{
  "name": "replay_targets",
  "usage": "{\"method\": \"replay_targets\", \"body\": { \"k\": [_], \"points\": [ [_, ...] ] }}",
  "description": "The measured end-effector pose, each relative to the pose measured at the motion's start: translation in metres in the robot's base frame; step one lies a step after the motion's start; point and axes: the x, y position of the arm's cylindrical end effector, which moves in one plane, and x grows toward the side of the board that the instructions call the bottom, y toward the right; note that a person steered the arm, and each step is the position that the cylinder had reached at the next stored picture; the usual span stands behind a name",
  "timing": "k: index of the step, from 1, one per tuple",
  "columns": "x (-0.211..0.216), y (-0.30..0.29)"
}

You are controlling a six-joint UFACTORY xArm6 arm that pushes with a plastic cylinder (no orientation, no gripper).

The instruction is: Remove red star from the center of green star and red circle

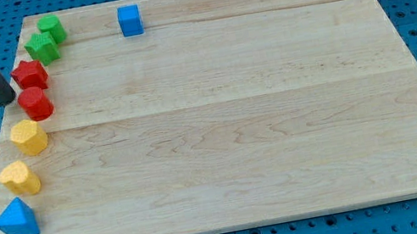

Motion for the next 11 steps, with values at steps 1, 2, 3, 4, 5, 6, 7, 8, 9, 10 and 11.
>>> {"method": "replay_targets", "body": {
  "k": [1, 2, 3, 4, 5, 6, 7, 8, 9, 10, 11],
  "points": [
    [-0.004, -0.003],
    [-0.016, 0.036],
    [-0.038, 0.062],
    [-0.038, 0.1],
    [-0.016, 0.098],
    [-0.005, 0.105],
    [-0.034, 0.108],
    [-0.046, 0.122],
    [-0.037, 0.135],
    [-0.025, 0.151],
    [-0.039, 0.154]
  ]
}}
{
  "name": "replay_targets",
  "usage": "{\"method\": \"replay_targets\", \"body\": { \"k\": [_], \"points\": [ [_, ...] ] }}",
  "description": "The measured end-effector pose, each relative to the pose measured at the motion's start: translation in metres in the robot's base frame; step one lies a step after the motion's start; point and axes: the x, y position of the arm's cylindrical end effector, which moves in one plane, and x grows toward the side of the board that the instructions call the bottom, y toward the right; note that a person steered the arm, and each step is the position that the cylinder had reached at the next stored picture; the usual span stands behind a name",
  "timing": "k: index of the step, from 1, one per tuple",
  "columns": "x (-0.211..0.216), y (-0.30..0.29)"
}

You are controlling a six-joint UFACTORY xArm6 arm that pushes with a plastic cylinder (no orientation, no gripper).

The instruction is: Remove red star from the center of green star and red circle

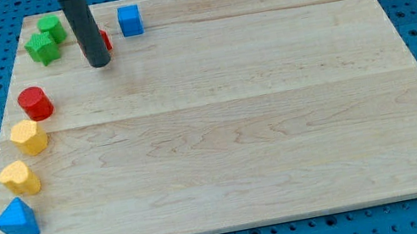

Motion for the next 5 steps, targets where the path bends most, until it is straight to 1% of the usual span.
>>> {"method": "replay_targets", "body": {
  "k": [1, 4, 5],
  "points": [
    [-0.019, -0.004],
    [-0.024, -0.01],
    [-0.004, -0.06]
  ]
}}
